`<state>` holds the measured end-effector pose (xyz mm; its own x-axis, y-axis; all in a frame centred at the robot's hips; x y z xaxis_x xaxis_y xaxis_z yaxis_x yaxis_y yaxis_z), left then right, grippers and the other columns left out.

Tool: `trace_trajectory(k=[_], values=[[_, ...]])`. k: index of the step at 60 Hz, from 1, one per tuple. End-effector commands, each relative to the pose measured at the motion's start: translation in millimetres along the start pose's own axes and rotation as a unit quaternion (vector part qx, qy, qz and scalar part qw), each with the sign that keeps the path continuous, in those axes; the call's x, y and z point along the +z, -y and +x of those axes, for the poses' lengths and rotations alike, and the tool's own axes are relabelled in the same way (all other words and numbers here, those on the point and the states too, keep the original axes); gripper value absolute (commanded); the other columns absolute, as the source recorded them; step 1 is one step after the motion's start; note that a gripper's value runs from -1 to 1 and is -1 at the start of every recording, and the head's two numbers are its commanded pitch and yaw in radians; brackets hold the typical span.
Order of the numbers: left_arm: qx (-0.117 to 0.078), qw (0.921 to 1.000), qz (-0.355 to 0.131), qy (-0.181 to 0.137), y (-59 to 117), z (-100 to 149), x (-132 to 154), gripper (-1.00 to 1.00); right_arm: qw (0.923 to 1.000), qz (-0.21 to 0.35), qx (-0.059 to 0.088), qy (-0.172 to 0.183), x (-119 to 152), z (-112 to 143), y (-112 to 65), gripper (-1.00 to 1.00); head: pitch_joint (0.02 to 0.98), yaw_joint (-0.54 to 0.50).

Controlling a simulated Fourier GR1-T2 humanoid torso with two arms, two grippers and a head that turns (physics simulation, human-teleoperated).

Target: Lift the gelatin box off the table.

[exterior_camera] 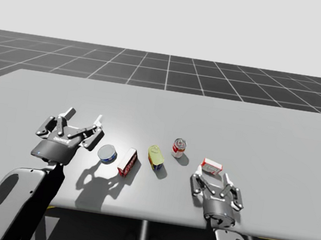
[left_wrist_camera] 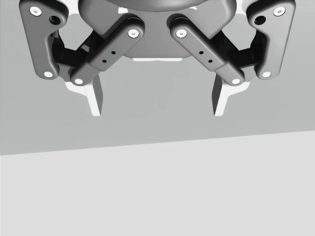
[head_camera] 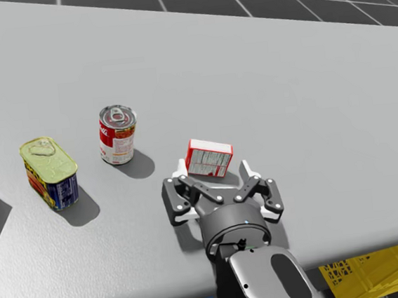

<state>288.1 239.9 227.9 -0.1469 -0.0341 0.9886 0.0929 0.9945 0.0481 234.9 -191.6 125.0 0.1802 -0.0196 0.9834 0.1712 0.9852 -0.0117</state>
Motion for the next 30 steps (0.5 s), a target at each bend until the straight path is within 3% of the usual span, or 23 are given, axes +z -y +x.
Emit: trace_trajectory(k=[1,20,30], values=[[-0.001,1.0,0.0,0.0,-0.1,0,0,-1.0,0.9998,-0.018,0.006,-0.011,-14,-7,-1.6,-1.0,0.838,-0.36],[-0.001,1.0,0.0,-0.002,0.1,-1,0,-1.0,0.9987,-0.037,0.025,-0.026,-40,-13,-5.7,-1.0,0.834,-0.36],[-0.001,1.0,-0.002,-0.003,0.9,-1,0,-1.0,0.9983,-0.039,0.026,-0.033,-47,-13,-6.6,-1.0,0.83,-0.37]])
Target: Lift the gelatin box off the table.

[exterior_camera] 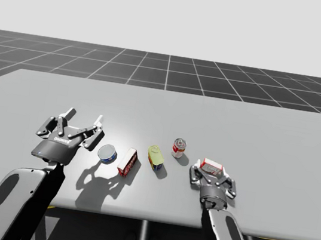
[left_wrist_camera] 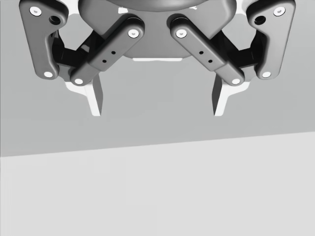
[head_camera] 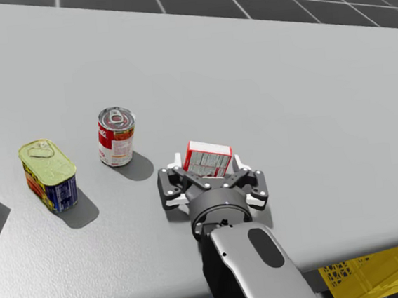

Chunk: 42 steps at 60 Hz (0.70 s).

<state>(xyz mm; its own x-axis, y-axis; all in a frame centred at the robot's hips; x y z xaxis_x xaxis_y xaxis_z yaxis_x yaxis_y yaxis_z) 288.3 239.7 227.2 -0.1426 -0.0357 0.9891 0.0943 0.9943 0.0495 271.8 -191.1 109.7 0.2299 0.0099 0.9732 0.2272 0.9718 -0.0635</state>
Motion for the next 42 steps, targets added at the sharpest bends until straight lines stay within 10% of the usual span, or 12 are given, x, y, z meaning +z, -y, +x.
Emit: trace_trajectory(k=[1,12,13,14,19,42], values=[[-0.001,1.0,-0.002,-0.001,0.7,-0.7,-0.3,-1.0,0.9999,-0.007,0.007,-0.011,-9.8,-3.8,-0.5,-1.0,0.83,-0.37],[-0.002,1.0,-0.002,-0.002,1.4,-1.3,-0.1,-1.0,0.9998,0.009,0.013,-0.014,-11.2,-5.3,-0.4,-0.82,0.812,-0.37],[-0.002,1.0,-0.002,-0.002,1.4,-1.4,-0.1,-1.0,0.9998,0.009,0.013,-0.013,-11.1,-5.5,-0.2,-0.67,0.808,-0.37],[-0.002,1.0,-0.003,-0.002,1.5,-1.5,-0.2,-1.0,0.9998,0.006,0.008,-0.015,-10.3,-6.0,0.8,0.29,0.792,-0.37],[-0.002,1.0,-0.002,-0.003,1.6,-1.8,-0.2,-1.0,0.9998,0.005,0.004,-0.018,-9.5,-6.6,2.0,0.98,0.74,-0.38],[-0.003,1.0,-0.002,-0.007,3.2,-4.4,-0.6,-1.0,0.9998,0.005,0.003,-0.02,-7.9,-8.6,3.1,0.99,0.484,-0.4]])
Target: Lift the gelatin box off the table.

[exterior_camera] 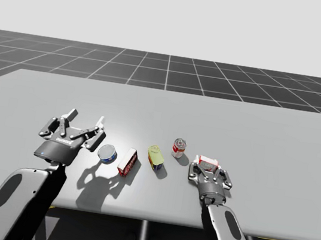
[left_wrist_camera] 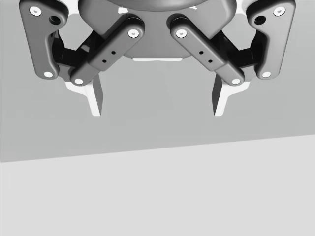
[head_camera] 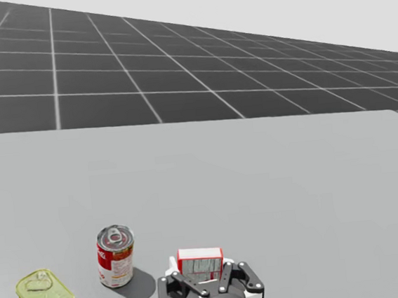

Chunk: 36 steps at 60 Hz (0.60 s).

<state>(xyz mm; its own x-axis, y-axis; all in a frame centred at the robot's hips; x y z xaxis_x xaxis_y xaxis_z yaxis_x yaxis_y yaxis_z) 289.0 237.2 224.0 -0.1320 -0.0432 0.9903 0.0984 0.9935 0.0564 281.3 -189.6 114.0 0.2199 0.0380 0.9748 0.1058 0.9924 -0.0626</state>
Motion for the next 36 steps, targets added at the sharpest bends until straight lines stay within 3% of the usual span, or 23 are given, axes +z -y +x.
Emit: trace_trajectory(k=[1,9,20,36], values=[[0.0,1.0,0.0,-0.001,0.7,-1,0,-1.0,0.998,-0.055,-0.011,-0.028,1,-15,6.0,0.98,0.479,-0.4],[0.001,1.0,0.001,-0.001,0.6,-1,0,-1.0,0.9981,-0.057,-0.007,-0.022,1,-15,5.8,0.99,0.452,-0.4],[0.004,1.0,0.002,0.0,-0.4,0,0,-1.0,0.9978,-0.063,0.016,0.014,7,-4,9.7,1.0,0.449,-0.41],[0.006,1.0,0.004,0.002,-2.0,2,0,-1.0,0.9939,-0.071,0.026,0.081,20,52,19.4,1.0,0.448,-0.41]])
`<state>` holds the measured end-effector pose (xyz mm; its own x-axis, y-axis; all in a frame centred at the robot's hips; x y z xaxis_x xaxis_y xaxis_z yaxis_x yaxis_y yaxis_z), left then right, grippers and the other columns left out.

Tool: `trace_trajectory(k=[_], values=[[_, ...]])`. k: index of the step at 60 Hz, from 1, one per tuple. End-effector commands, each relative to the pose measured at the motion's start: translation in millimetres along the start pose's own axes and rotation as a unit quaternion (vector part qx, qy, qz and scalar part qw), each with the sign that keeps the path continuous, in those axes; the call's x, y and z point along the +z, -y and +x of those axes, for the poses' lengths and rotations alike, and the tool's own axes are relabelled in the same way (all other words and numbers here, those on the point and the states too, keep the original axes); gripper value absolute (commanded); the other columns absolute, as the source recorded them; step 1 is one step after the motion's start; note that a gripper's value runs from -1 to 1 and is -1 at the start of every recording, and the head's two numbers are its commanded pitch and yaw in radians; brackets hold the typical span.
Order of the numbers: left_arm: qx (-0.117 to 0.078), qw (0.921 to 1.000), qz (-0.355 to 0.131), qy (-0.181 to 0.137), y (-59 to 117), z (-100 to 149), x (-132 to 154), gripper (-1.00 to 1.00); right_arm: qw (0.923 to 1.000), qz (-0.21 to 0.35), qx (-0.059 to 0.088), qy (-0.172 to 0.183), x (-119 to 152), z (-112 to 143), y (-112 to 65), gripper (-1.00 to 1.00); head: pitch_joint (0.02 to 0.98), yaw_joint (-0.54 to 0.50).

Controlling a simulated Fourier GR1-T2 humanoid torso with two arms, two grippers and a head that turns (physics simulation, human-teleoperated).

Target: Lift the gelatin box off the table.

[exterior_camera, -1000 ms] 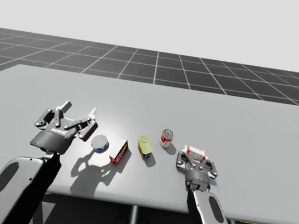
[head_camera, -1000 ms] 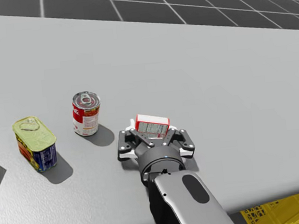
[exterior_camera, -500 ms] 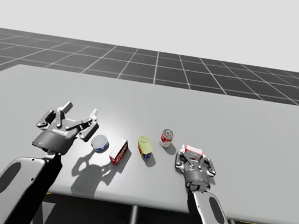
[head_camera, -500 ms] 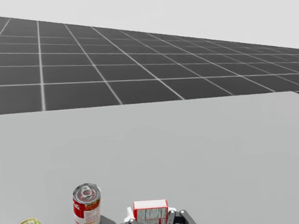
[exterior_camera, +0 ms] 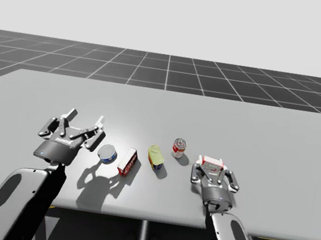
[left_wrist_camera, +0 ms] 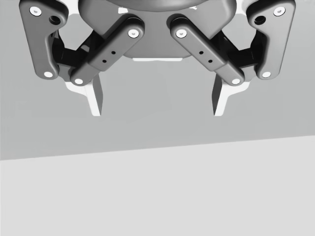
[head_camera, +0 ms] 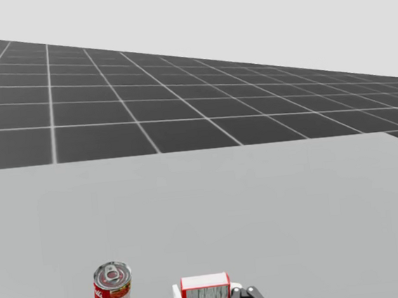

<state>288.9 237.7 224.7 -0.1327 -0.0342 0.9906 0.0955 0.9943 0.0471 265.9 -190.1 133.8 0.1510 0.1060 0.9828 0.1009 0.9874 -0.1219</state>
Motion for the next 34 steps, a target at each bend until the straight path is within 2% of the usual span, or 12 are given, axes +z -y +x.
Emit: trace_trajectory(k=[1,14,27,34], values=[[0.001,1.0,0.002,0.001,-1.4,1,0,-1.0,0.9964,-0.069,-0.001,0.049,-1,43,19.3,1.0,0.448,-0.41],[0.008,0.9999,0.006,0.005,-3.9,4,0,-1.0,0.9921,-0.076,-0.007,0.1,7,86,26.1,1.0,0.446,-0.41],[0.013,0.9998,0.007,0.01,-6.3,6,1,-1.0,0.9863,-0.073,-0.004,0.148,15,126,26.9,1.0,0.444,-0.41],[0.014,0.9998,0.007,0.01,-6.3,6,1,-1.0,0.9805,-0.074,0.007,0.182,22,148,27.2,1.0,0.443,-0.41]])
